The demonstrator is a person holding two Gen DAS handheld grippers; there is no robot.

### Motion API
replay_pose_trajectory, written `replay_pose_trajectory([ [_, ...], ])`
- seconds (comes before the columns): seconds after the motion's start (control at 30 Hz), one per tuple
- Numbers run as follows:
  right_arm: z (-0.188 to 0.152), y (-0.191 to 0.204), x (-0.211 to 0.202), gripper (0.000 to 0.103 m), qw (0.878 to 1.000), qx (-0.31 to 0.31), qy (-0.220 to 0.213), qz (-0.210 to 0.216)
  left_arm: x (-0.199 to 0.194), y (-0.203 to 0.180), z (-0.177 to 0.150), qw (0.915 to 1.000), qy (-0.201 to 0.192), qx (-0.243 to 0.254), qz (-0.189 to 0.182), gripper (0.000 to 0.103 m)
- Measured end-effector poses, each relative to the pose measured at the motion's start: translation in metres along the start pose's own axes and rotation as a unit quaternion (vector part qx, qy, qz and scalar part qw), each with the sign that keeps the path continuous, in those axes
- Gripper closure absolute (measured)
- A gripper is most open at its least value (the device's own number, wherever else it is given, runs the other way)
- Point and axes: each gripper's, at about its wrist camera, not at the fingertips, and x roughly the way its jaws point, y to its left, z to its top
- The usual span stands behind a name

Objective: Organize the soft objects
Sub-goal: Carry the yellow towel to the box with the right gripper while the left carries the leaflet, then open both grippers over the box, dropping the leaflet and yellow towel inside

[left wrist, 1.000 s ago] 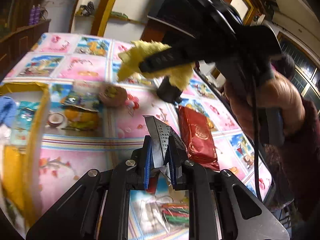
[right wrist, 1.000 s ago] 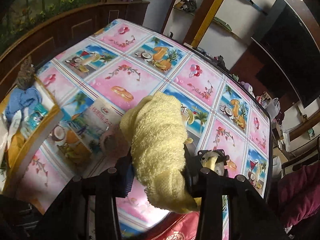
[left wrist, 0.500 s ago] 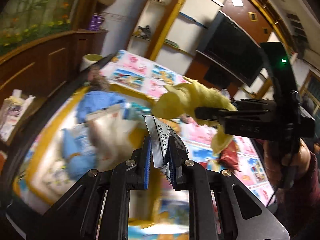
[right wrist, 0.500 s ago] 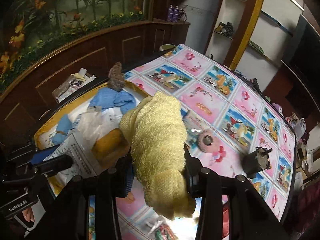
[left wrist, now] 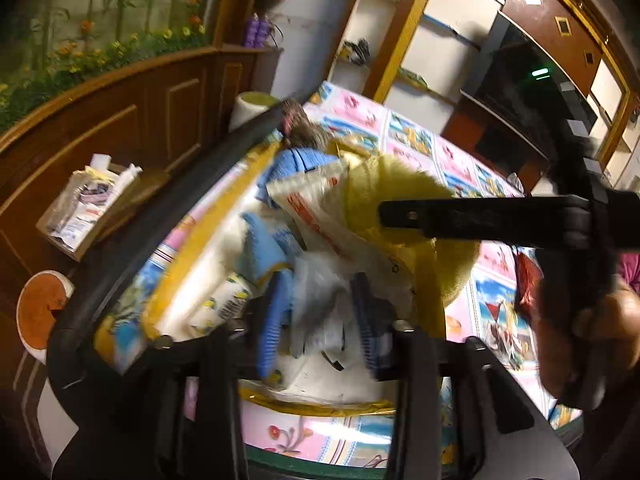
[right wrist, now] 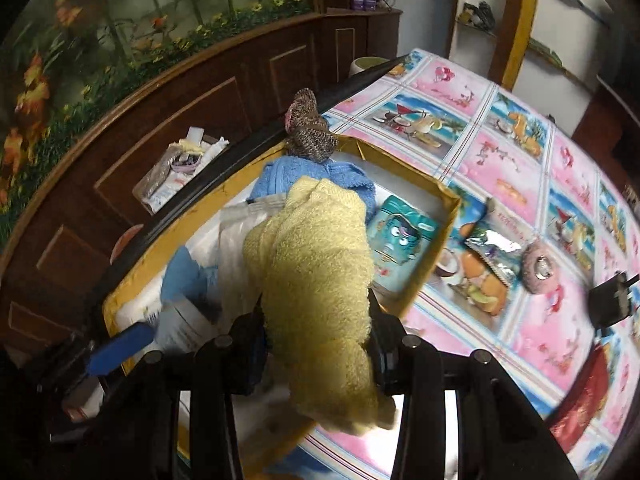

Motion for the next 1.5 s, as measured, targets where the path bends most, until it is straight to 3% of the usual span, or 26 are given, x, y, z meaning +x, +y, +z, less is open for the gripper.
replay_pose_trajectory([
  [0.07, 0.008, -0.006, 0.011, 0.062, 0.999, 0.038, 0.002, 0.021, -0.009, 0.001, -0.001, 0.9998, -0.017, 0.000, 0.008, 0.048],
  [0.2, 0.021, -0.028, 0.027, 0.062, 0.987, 0.130, 0.004, 0.092, -0.021, 0.004, -0.002, 0.9988, -0.045, 0.007, 0.016, 0.048],
  [0.3, 0.029, -0.036, 0.026, 0.062, 0.979, 0.162, -0.007, 0.121, -0.023, 0.010, -0.001, 0.9988, -0.048, 0.005, 0.000, 0.048],
  [0.4, 0.037, -0.041, 0.007, 0.062, 0.971, 0.179, -0.039, 0.152, -0.021, 0.016, 0.003, 0.9987, -0.049, -0.008, -0.009, 0.048],
  [0.57, 0.045, -0.054, -0.022, 0.060, 0.941, 0.222, -0.103, 0.232, -0.015, 0.022, 0.007, 0.9986, -0.045, -0.026, -0.013, 0.048],
  [0.6, 0.045, -0.053, -0.022, 0.060, 0.942, 0.222, -0.106, 0.229, -0.013, 0.021, 0.008, 0.9988, -0.041, -0.025, -0.011, 0.048],
  [0.67, 0.043, -0.048, -0.013, 0.060, 0.954, 0.207, -0.088, 0.198, -0.011, 0.019, 0.008, 0.9990, -0.039, -0.020, -0.008, 0.048],
  [0.8, 0.026, -0.030, 0.024, 0.060, 0.988, 0.142, -0.019, 0.057, -0.008, 0.009, 0.007, 0.9984, -0.043, -0.001, 0.036, 0.047],
  [1.0, 0.016, -0.013, 0.055, 0.055, 0.997, 0.074, 0.025, -0.024, -0.009, 0.000, 0.003, 0.9916, -0.067, 0.028, 0.107, 0.047],
  [1.1, 0.015, -0.005, 0.045, 0.049, 0.998, 0.050, 0.011, -0.028, -0.011, 0.000, 0.002, 0.9896, -0.071, 0.031, 0.121, 0.038],
  [1.23, 0.010, -0.002, 0.017, 0.037, 0.999, 0.030, -0.034, -0.018, -0.010, -0.003, 0.002, 0.9885, -0.068, 0.038, 0.130, 0.036],
  [1.5, 0.004, -0.002, -0.024, 0.036, 0.996, 0.017, -0.092, 0.000, -0.008, -0.022, -0.004, 0.9888, -0.043, 0.062, 0.128, 0.036],
])
